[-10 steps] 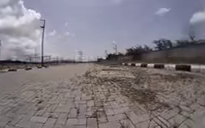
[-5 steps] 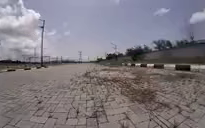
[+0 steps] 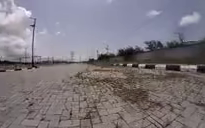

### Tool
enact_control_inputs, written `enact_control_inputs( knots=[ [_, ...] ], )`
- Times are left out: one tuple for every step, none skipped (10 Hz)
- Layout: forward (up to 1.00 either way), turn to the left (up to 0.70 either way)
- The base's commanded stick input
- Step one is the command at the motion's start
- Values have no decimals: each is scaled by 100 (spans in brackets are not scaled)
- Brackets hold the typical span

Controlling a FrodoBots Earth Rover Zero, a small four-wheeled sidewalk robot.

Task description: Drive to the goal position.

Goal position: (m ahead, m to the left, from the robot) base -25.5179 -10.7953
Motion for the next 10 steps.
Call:
enact_control_inputs(
  knots=[
    [0, -100],
    [0, -100],
    [0, -100],
    [0, -100],
    [0, -100],
    [0, -100],
    [0, -100],
    [0, -100],
    [0, -100],
    [0, -100]
  ],
)
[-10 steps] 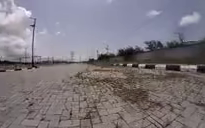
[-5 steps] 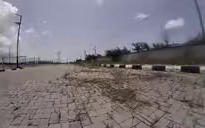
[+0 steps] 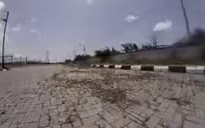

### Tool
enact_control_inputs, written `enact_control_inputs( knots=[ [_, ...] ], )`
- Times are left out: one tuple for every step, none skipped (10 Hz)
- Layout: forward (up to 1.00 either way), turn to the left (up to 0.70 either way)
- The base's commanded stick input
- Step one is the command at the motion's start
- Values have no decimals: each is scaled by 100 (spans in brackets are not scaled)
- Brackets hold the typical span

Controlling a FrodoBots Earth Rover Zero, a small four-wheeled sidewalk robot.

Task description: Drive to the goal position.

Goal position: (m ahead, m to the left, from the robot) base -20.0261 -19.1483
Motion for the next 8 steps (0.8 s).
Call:
enact_control_inputs(
  knots=[
    [0, -100],
    [0, -100],
    [0, -100],
    [0, -100],
    [0, -100],
    [0, -100],
    [0, -100],
    [0, -100]
  ],
)
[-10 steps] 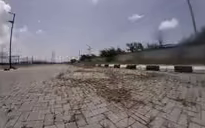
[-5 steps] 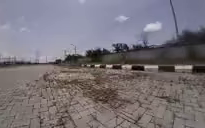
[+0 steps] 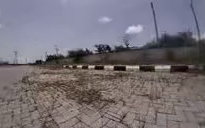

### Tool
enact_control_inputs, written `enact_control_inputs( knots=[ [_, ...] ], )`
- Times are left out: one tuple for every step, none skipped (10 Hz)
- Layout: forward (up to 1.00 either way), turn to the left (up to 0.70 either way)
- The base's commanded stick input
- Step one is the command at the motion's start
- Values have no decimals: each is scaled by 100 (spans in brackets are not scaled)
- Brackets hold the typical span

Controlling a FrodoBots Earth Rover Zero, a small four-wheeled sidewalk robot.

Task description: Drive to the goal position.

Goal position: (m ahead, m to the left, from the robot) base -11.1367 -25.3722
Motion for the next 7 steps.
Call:
enact_control_inputs(
  knots=[
    [0, -100],
    [0, -100],
    [0, -100],
    [0, -100],
    [0, -100],
    [0, -100],
    [0, -100]
  ],
)
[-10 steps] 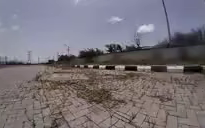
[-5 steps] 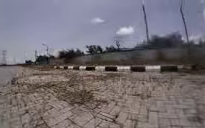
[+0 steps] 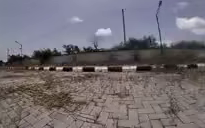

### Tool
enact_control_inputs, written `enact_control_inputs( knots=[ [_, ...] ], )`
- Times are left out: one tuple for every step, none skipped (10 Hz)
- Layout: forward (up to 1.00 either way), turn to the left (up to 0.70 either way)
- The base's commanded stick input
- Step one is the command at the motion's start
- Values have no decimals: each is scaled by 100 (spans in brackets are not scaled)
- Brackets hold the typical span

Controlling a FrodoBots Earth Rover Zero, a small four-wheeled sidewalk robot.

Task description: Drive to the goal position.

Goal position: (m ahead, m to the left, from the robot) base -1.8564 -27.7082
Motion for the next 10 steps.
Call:
enact_control_inputs(
  knots=[
    [0, -100],
    [0, -100],
    [0, -100],
    [0, -100],
    [0, -100],
    [0, -100],
    [0, -100],
    [0, -100],
    [0, -100],
    [0, -100]
  ],
)
